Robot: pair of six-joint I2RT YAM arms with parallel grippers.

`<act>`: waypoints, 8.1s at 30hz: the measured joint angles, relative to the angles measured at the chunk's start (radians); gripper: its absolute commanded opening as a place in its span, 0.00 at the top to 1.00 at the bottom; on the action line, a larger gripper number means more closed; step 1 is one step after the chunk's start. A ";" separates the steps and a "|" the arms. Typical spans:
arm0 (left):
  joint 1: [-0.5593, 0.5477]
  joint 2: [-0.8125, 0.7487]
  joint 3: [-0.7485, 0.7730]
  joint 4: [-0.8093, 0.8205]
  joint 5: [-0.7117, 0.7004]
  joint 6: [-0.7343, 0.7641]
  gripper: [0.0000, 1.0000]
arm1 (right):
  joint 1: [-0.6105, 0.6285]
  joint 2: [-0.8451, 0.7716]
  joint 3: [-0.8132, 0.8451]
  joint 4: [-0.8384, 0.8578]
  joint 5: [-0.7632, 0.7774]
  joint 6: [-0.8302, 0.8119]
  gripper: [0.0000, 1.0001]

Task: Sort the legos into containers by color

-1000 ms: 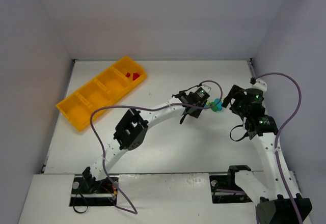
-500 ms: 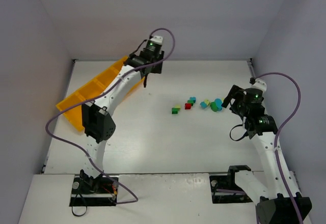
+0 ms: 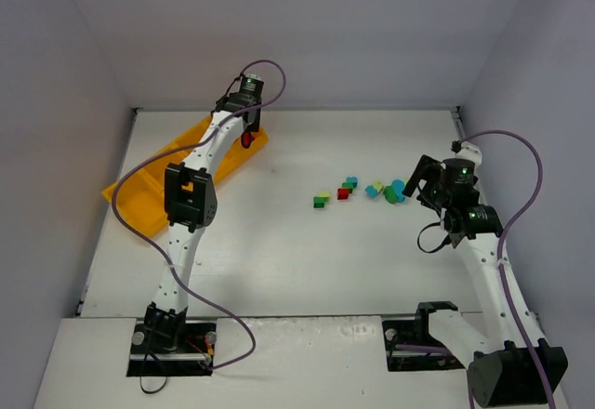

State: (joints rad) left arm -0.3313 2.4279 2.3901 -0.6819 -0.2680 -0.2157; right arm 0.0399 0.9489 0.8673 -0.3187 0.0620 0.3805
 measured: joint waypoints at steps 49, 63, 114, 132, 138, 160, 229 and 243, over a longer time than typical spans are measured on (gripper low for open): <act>-0.505 -0.171 -0.227 0.012 0.186 -0.502 0.44 | 0.000 0.041 -0.014 0.015 -0.091 0.013 0.24; -0.527 0.008 -0.203 -0.010 0.185 -0.581 0.48 | 0.000 -0.005 -0.032 0.015 -0.098 0.013 0.24; -0.363 -0.497 -0.541 0.290 0.542 0.299 0.93 | 0.000 0.113 0.177 0.084 -0.623 -0.095 0.16; -0.401 -0.808 -0.922 0.468 0.772 0.649 0.93 | 0.053 0.170 0.201 0.152 -0.821 -0.063 0.16; -0.423 -0.825 -0.941 0.514 0.811 0.682 0.93 | 0.081 0.187 0.201 0.160 -0.863 -0.063 0.18; -0.435 -0.830 -0.963 0.518 0.830 0.786 0.93 | 0.154 0.257 0.201 0.167 -0.889 -0.065 0.34; -0.238 -0.779 -1.018 0.637 0.633 0.688 1.00 | 0.084 0.246 0.201 0.136 -0.862 -0.103 1.00; -0.050 -0.327 -0.600 0.678 0.142 0.480 1.00 | 0.084 0.219 0.187 0.112 -0.808 -0.137 1.00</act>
State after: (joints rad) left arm -0.3809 2.1014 1.7897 -0.0036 -0.1257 0.2638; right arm 0.1242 1.1683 1.0546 -0.2070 -0.7460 0.2436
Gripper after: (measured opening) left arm 0.314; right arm 0.345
